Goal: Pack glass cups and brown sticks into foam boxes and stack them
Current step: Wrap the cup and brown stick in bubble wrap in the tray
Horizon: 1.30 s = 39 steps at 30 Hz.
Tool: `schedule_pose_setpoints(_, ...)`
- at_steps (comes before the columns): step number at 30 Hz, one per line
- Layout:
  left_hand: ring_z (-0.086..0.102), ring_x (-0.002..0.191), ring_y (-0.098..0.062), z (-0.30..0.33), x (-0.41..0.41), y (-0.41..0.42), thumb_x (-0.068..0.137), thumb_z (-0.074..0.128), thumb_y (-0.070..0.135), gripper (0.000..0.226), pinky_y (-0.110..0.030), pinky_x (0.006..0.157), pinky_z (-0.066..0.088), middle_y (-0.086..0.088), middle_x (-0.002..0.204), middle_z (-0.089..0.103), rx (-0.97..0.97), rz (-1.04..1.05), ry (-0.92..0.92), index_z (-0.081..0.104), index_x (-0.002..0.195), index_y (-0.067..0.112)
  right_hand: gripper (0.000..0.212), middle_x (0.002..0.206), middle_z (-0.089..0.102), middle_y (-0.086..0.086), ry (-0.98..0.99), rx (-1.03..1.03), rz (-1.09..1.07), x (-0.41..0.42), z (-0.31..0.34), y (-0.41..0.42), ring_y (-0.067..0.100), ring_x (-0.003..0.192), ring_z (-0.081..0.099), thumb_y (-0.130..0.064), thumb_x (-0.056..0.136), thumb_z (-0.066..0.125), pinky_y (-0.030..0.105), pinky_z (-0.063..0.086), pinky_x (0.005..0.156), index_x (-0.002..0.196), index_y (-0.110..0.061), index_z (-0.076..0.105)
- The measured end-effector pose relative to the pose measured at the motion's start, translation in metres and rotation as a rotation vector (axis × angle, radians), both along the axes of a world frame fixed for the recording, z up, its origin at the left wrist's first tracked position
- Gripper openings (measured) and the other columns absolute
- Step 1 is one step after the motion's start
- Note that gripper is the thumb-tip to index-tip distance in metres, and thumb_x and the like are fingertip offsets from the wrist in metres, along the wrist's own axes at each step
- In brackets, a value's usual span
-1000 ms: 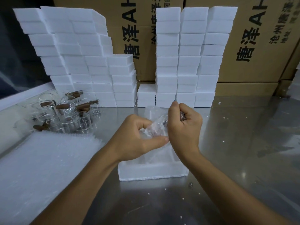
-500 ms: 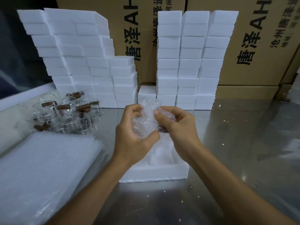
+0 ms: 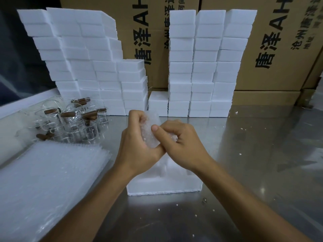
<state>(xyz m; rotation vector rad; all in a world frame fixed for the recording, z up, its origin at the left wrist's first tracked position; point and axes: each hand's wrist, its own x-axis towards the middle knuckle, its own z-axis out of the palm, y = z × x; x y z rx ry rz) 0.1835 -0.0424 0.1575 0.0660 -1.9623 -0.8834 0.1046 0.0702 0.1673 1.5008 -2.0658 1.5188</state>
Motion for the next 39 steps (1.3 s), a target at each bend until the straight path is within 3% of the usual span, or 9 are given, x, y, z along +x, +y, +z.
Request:
schedule_pose_setpoints(6, 0.050, 0.061, -0.008, 0.001, 0.000, -0.003, 0.062, 0.068, 0.031, 0.040, -0.019, 0.049, 0.035, 0.009, 0.076, 0.051, -0.228, -0.009, -0.149, 0.042, 0.092, 0.025, 0.070, 0.048, 0.035, 0.013, 0.018, 0.115, 0.105, 0.007, -0.001, 0.001, 0.020, 0.046, 0.035, -0.058, 0.095, 0.034, 0.035, 0.030, 0.051, 0.050, -0.005, 0.034)
schedule_pose_setpoints(12, 0.041, 0.052, -0.014, 0.007, 0.003, -0.008, 0.063, 0.066, 0.039, 0.032, -0.032, 0.047, 0.035, 0.005, 0.061, 0.047, -0.166, -0.058, -0.149, 0.040, 0.076, 0.025, 0.051, 0.047, 0.036, -0.011, -0.029, 0.006, 0.096, 0.010, -0.008, -0.002, 0.008, 0.044, 0.037, -0.049, 0.091, 0.060, 0.017, 0.025, 0.048, 0.054, -0.019, 0.042)
schedule_pose_setpoints(15, 0.036, 0.054, -0.011, 0.009, 0.002, -0.016, 0.054, 0.066, 0.048, 0.039, -0.029, 0.049, 0.033, 0.010, 0.057, 0.045, -0.031, -0.012, -0.180, 0.041, 0.070, 0.023, 0.036, 0.075, 0.057, -0.007, 0.032, -0.061, 0.041, 0.014, -0.011, -0.006, 0.008, 0.069, 0.056, -0.054, 0.083, 0.065, 0.012, 0.039, 0.060, 0.081, -0.019, 0.059)
schedule_pose_setpoints(19, 0.049, 0.059, -0.020, 0.012, 0.002, -0.030, 0.049, 0.078, 0.046, 0.059, -0.035, 0.058, 0.041, -0.011, 0.063, 0.050, 0.336, -0.113, -0.299, 0.058, 0.072, -0.005, 0.064, 0.113, 0.061, -0.015, -0.042, 0.136, 0.167, 0.010, -0.009, -0.001, 0.008, 0.105, 0.062, -0.050, 0.070, 0.085, 0.027, 0.058, 0.082, 0.122, -0.030, 0.052)
schedule_pose_setpoints(25, 0.067, 0.063, -0.014, 0.010, 0.005, -0.037, 0.056, 0.086, 0.033, 0.028, -0.023, 0.058, 0.051, -0.006, 0.067, 0.070, 0.584, -0.365, -0.565, 0.077, 0.066, 0.008, 0.047, 0.080, 0.061, -0.012, -0.119, 0.223, 0.112, 0.009, -0.004, -0.001, 0.004, 0.068, 0.057, -0.033, 0.063, 0.092, 0.022, 0.050, 0.060, 0.096, -0.023, 0.061)
schedule_pose_setpoints(29, 0.067, 0.068, -0.020, 0.013, 0.010, -0.044, 0.068, 0.073, 0.038, 0.024, -0.027, 0.060, 0.053, -0.008, 0.076, 0.068, 0.892, -0.666, -0.570, 0.075, 0.075, 0.015, 0.043, 0.086, 0.073, 0.005, -0.443, 0.194, 0.190, 0.000, 0.004, 0.007, 0.022, 0.077, 0.071, -0.026, 0.063, 0.093, 0.037, 0.059, 0.073, 0.095, -0.011, 0.069)
schedule_pose_setpoints(33, 0.053, 0.100, -0.034, 0.012, 0.010, -0.042, 0.051, 0.086, 0.047, 0.096, -0.042, 0.085, 0.041, -0.021, 0.111, 0.056, 0.994, -0.748, -0.437, 0.055, 0.123, -0.008, 0.035, 0.097, 0.075, 0.017, -0.747, 0.070, 0.339, -0.003, 0.007, 0.008, 0.029, 0.088, 0.073, -0.018, 0.067, 0.085, 0.043, 0.059, 0.086, 0.096, -0.003, 0.074)
schedule_pose_setpoints(36, 0.049, 0.108, -0.036, 0.011, 0.007, -0.035, 0.058, 0.086, 0.045, 0.086, -0.049, 0.100, 0.040, -0.022, 0.124, 0.051, 1.010, -0.810, -0.340, 0.060, 0.126, -0.002, 0.032, 0.089, 0.074, 0.014, -0.869, -0.028, 0.393, -0.005, 0.012, 0.008, 0.021, 0.075, 0.069, -0.015, 0.068, 0.080, 0.027, 0.056, 0.064, 0.095, 0.002, 0.072)
schedule_pose_setpoints(39, 0.055, 0.101, -0.033, 0.008, 0.004, -0.034, 0.058, 0.090, 0.041, 0.086, -0.039, 0.081, 0.054, -0.020, 0.124, 0.054, 1.013, -0.798, -0.296, 0.059, 0.127, 0.001, 0.033, 0.078, 0.070, 0.005, -0.885, -0.062, 0.353, -0.007, 0.015, 0.009, 0.012, 0.061, 0.059, -0.016, 0.064, 0.085, 0.018, 0.043, 0.050, 0.092, -0.004, 0.073)
